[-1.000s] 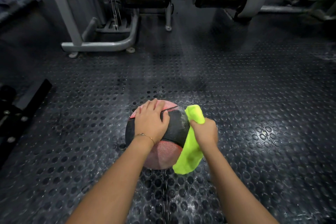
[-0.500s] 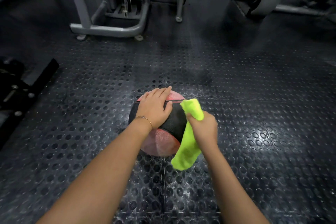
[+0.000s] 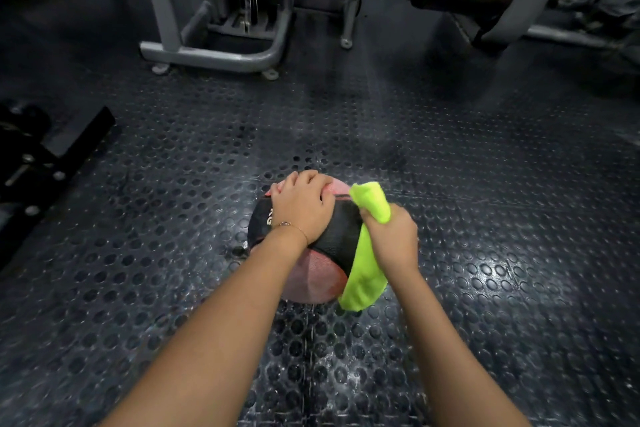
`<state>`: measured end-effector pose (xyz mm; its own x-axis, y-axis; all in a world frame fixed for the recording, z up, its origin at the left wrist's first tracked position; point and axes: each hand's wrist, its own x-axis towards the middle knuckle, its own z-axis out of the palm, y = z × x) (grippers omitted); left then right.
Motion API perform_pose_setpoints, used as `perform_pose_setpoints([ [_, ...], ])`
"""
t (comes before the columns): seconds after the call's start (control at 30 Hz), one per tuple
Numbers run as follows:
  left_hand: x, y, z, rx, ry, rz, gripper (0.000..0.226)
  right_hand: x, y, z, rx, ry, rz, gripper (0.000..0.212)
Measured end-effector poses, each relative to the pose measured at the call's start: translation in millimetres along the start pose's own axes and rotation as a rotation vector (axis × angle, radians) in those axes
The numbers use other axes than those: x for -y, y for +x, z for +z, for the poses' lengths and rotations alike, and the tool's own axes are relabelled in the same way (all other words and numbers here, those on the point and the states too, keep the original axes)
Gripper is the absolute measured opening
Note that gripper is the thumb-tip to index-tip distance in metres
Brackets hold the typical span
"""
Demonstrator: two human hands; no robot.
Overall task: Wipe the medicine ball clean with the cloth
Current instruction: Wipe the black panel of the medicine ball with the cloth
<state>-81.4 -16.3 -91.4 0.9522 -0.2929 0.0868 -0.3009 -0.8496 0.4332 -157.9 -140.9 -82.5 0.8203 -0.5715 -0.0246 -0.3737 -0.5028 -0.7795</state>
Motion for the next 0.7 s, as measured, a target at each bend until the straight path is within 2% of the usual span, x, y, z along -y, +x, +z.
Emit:
perform_pose_setpoints([
  [0.1, 2, 4, -1, 0.025, -0.008, 0.049, 0.034, -5, -8, 0, 0.038, -0.04, -0.047, 0.025],
  [0.27, 0, -2, 0, 0.044, -0.021, 0.157, 0.035, -12, 24, -7, 0.007, 0.014, 0.128, 0.025],
  [0.4, 8, 4, -4, 0.066, -0.021, 0.144, 0.039, -13, 9, -6, 0.078, 0.018, 0.045, 0.023],
  [0.57, 11, 1, -5, 0.084, 0.007, 0.163, 0.041, -2, 20, -3, 0.023, 0.015, 0.094, 0.022],
  [0.7, 12, 2, -7, 0.087, 0.008, 0.162, 0.045, 5, 9, -5, 0.098, -0.057, -0.012, 0.03],
])
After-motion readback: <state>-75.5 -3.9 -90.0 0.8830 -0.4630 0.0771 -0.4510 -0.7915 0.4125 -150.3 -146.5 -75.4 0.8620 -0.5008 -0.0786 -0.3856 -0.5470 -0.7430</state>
